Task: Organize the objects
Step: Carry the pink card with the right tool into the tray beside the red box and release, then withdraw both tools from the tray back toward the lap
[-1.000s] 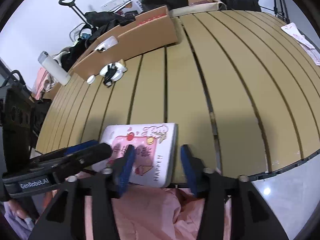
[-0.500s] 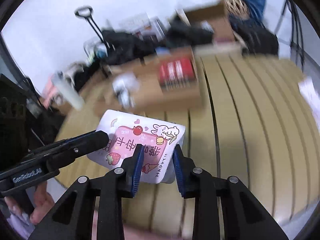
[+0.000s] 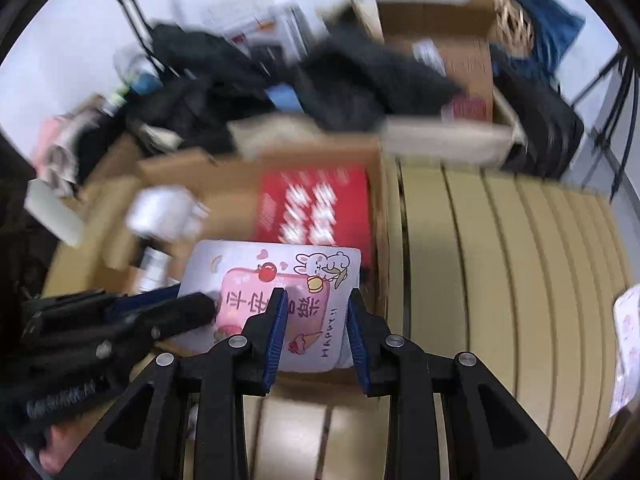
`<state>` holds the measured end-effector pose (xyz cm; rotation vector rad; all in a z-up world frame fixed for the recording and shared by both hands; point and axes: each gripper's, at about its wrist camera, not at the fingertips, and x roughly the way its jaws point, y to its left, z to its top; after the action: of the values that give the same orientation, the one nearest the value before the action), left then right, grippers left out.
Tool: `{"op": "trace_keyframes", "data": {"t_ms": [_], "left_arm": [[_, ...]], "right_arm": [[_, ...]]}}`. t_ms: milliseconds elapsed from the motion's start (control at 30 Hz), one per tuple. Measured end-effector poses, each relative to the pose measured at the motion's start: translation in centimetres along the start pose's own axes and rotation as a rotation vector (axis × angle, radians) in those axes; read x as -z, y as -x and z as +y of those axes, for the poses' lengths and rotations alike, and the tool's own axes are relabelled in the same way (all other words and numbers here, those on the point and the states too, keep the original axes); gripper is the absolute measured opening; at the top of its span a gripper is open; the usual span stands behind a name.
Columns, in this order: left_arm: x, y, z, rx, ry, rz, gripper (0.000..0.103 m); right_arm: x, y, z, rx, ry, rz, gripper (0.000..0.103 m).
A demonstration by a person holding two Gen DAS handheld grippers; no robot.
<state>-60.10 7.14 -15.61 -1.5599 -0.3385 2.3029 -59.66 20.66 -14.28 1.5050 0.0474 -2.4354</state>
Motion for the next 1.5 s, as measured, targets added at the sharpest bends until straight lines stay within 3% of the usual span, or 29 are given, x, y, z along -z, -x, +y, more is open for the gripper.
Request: {"op": "trace_keyframes", "data": {"t_ms": [100, 200, 267, 367, 400, 433, 467, 500, 533, 633, 800, 1033, 1167, 1333, 1433, 1500], "left_arm": [[0.1, -2.0, 0.9, 0.001, 0.032, 0.063, 0.014], [0.4, -1.4, 1.1, 0.001, 0.029, 0.048, 0.015], [0.7, 0.0, 0.8, -0.002, 0.032, 0.04, 0.016], [0.9, 5.2, -0.5, -0.019, -0.043, -0.015, 0.018], [1.3, 8.7, -1.4, -0.041, -0.092, -0.073, 0.025], [1.4, 10.5, -1.8, -0.059, -0.113, -0.102, 0.044], [1.9, 13.2, -2.3, -0.088, -0.139, -0.145, 0.056], [2.5, 16.5, -2.9, -0.112, -0.161, -0.195, 0.072], [3.1, 18.8, -3.3, -0.124, -0.175, -0.228, 0.08], [4.5, 25.3, -4.3, -0.179, -0.202, -0.273, 0.094], [9.1, 33.1, -5.2, -0.217, -0.188, -0.324, 0.099], [16.9, 36.4, -6.5, -0.276, -0.205, -0.37, 0.102], [24.5, 37.9, -5.9, -0.272, -0.195, -0.433, 0.103], [35.9, 38.7, -5.2, -0.293, -0.24, -0.494, 0.103], [41.0, 38.3, -4.1, -0.321, -0.201, -0.497, 0.103], [42.2, 37.8, -3.5, -0.287, -0.163, -0.476, 0.103]], "right_arm": [[0.4, -1.4, 0.0, 0.024, 0.015, 0.026, 0.032], [0.2, -0.9, 0.1, 0.017, 0.017, 0.018, 0.033], [-0.2, -0.4, 0.1, 0.033, 0.019, 0.028, 0.033], [-0.5, 2.4, 0.4, 0.021, 0.009, 0.009, 0.034], [-0.5, 4.2, 0.6, 0.013, 0.019, -0.014, 0.035], [-0.5, 6.0, 0.8, 0.009, 0.027, -0.037, 0.044], [-0.5, 8.6, 1.0, -0.007, 0.033, -0.07, 0.06], [-0.5, 10.4, 1.1, -0.024, 0.034, -0.091, 0.067], [-0.5, 13.1, 1.3, -0.042, 0.036, -0.117, 0.075], [-0.1, 20.4, 2.0, -0.056, 0.046, -0.198, 0.079], [2.3, 29.2, 4.1, -0.039, 0.081, -0.299, 0.082], [9.1, 34.3, 6.9, -0.056, 0.135, -0.337, 0.082], [16.1, 35.6, 8.6, -0.046, 0.188, -0.383, 0.082], [27.8, 35.1, 10.1, 0.042, 0.191, -0.456, 0.082], [33.6, 32.8, 10.6, 0.006, 0.177, -0.39, 0.082], [35.6, 31.2, 10.6, -0.066, 0.136, -0.33, 0.082]]}}
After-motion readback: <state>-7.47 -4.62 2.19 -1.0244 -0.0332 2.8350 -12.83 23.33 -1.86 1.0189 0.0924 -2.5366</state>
